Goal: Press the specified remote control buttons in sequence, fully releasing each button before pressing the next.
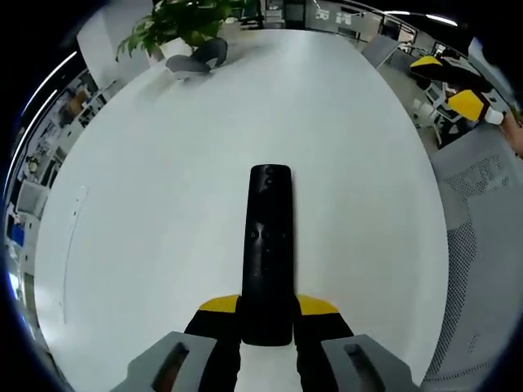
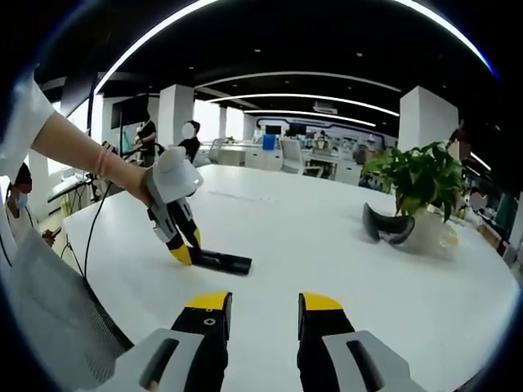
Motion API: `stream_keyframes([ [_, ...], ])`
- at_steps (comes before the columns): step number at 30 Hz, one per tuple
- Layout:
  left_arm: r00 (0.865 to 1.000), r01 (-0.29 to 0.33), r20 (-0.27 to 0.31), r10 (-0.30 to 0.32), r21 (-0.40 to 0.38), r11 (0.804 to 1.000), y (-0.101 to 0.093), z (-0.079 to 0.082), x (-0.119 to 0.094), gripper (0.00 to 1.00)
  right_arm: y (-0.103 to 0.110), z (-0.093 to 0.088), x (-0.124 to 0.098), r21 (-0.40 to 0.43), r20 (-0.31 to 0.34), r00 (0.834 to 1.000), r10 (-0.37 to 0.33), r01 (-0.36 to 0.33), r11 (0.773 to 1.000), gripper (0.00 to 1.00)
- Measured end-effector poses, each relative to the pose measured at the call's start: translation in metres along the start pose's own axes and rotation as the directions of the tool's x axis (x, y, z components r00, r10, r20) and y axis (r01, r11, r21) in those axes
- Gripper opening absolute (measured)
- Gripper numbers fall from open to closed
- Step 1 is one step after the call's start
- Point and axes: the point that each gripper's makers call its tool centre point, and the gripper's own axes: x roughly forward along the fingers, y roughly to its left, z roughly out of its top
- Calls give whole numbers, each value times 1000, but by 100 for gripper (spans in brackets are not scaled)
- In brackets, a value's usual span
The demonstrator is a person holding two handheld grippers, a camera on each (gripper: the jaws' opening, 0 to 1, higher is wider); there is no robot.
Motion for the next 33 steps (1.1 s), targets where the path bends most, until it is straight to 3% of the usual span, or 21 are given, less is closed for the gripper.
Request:
stream_keyframes([
  [33,1000,5,0,-5,13,1000,-31,-11,-5,23,7,-3,2,-36,-23,999,29,-30,999,29],
])
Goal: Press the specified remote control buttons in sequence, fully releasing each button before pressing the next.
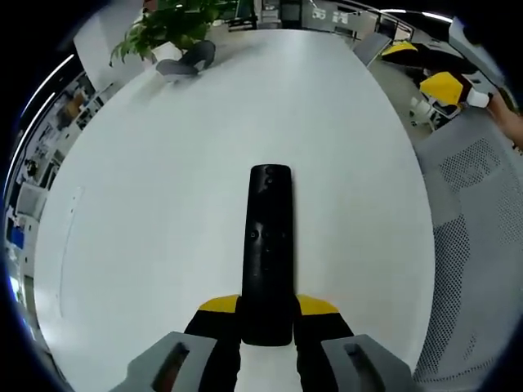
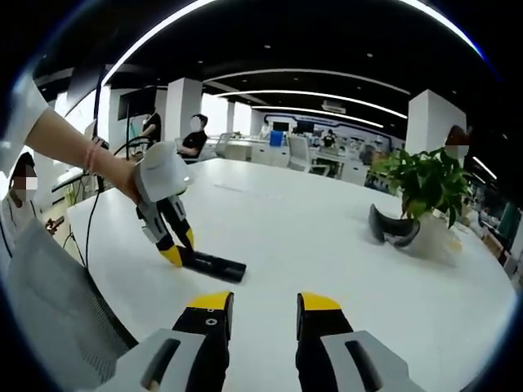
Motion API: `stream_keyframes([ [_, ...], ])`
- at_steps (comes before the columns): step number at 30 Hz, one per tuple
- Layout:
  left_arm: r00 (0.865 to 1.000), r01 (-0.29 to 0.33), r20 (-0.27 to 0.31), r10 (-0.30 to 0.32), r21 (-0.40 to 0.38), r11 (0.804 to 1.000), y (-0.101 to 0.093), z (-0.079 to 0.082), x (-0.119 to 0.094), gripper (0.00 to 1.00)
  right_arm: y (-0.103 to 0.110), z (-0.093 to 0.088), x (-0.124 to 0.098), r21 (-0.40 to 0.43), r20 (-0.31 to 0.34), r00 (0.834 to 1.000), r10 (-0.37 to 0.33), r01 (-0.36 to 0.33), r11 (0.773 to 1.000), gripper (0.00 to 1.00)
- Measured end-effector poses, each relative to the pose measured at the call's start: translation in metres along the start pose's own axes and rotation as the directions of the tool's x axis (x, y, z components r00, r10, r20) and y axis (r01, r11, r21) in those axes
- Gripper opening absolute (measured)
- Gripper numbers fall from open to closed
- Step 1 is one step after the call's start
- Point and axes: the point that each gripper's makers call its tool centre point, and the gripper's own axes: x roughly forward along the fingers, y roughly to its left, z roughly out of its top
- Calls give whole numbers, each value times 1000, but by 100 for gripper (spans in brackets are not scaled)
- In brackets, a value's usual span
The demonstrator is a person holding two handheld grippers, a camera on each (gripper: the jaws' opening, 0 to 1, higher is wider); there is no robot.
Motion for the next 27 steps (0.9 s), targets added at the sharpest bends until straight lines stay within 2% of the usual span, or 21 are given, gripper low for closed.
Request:
stream_keyframes([
  [7,1000,-5,5,5,-4,1000,-11,-4,-2,23,6,0,1,-8,-1,1000,26,-26,1000,28],
  [27,1000,1,25,-2,2,1000,-34,-13,-7,23,8,-3,2,-45,-34,999,22,-23,999,27],
])
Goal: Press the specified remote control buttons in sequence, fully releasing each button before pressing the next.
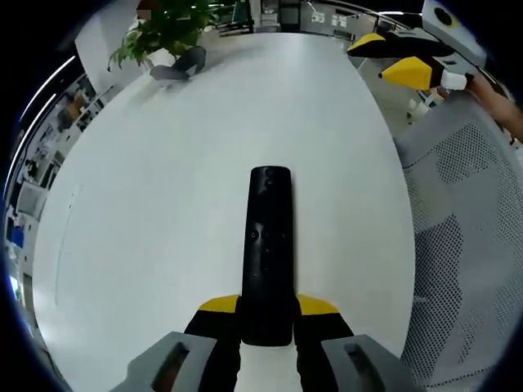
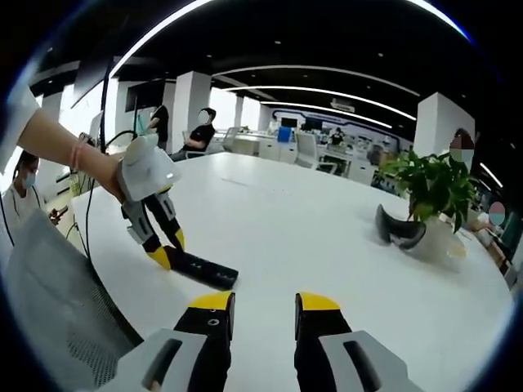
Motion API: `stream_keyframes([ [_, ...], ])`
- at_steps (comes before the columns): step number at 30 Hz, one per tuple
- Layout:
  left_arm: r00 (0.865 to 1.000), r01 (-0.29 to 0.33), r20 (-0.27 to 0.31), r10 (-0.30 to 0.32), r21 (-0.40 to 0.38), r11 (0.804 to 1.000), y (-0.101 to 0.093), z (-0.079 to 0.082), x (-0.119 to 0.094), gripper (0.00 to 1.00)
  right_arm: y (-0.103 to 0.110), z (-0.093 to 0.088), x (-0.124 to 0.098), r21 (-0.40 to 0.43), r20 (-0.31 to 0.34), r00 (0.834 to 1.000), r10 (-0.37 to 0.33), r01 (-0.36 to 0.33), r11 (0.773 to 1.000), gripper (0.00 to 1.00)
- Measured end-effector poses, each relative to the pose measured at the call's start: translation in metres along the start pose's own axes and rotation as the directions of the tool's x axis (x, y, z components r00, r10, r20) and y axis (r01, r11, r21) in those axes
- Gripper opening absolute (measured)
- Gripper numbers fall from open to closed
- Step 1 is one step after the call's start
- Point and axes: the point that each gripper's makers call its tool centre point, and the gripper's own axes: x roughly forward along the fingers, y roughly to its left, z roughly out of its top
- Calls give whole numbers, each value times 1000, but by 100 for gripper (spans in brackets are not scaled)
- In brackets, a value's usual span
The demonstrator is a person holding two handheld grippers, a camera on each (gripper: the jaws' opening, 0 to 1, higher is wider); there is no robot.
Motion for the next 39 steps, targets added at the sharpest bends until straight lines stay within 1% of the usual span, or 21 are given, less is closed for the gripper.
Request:
stream_keyframes([
  [7,1000,4,4,-4,7,1000,-10,-2,-2,23,0,-1,0,-3,-5,1000,-1,1,1000,27],
  [22,1000,5,19,-5,2,1000,-21,-5,-4,23,1,-1,-1,-10,-6,1000,0,0,1000,27],
  [29,1000,13,5,-13,26,1000,-28,-8,-4,23,4,-1,0,-14,-5,1000,17,-17,1000,26],
  [34,1000,17,10,-17,34,999,-31,-9,-5,23,6,-1,1,-14,-5,1000,26,-26,1000,26],
  [39,999,30,14,-31,59,998,-35,-10,-6,23,9,-1,2,-14,-8,999,37,-38,999,25],
])
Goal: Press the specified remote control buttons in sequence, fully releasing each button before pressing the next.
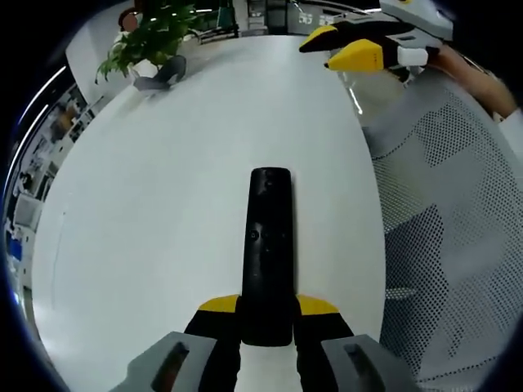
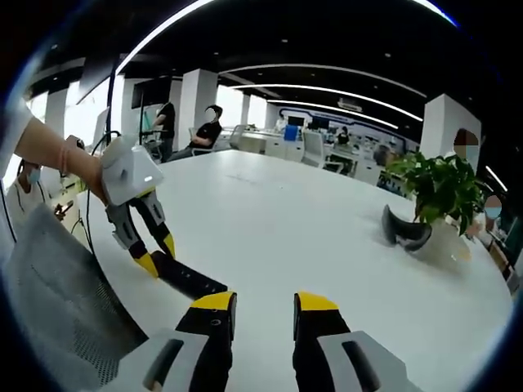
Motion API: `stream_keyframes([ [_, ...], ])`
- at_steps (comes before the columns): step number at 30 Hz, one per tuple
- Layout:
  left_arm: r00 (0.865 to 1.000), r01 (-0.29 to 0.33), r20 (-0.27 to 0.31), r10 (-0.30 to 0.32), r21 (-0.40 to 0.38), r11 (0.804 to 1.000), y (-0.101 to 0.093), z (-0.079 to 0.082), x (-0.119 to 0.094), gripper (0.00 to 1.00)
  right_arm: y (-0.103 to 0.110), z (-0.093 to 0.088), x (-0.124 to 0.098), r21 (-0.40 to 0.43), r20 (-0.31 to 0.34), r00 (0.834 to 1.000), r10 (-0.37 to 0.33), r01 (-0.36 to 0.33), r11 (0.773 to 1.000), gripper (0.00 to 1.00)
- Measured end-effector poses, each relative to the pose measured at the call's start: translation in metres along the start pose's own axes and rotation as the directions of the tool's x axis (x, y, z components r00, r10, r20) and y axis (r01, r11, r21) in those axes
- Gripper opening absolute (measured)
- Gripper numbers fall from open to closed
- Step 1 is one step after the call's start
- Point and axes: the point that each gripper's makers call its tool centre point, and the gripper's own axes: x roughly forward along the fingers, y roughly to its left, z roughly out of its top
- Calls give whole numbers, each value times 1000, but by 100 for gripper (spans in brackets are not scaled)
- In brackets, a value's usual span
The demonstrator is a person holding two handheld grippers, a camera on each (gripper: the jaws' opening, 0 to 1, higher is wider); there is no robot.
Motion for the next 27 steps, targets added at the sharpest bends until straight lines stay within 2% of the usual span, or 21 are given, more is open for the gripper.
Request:
stream_keyframes([
  [8,1000,15,8,-15,31,999,-9,-2,-2,23,5,-3,2,-12,-24,999,22,-23,1000,24],
  [18,998,40,39,-44,87,995,-16,-3,-2,23,22,-12,9,-34,-85,991,108,-111,993,21],
  [22,996,55,68,-63,105,993,-17,-4,-3,23,38,-17,12,-22,-112,975,194,-198,980,20],
  [27,993,67,86,-77,121,990,-18,-3,-2,24,66,-22,12,-34,-178,926,334,-345,938,17],
])
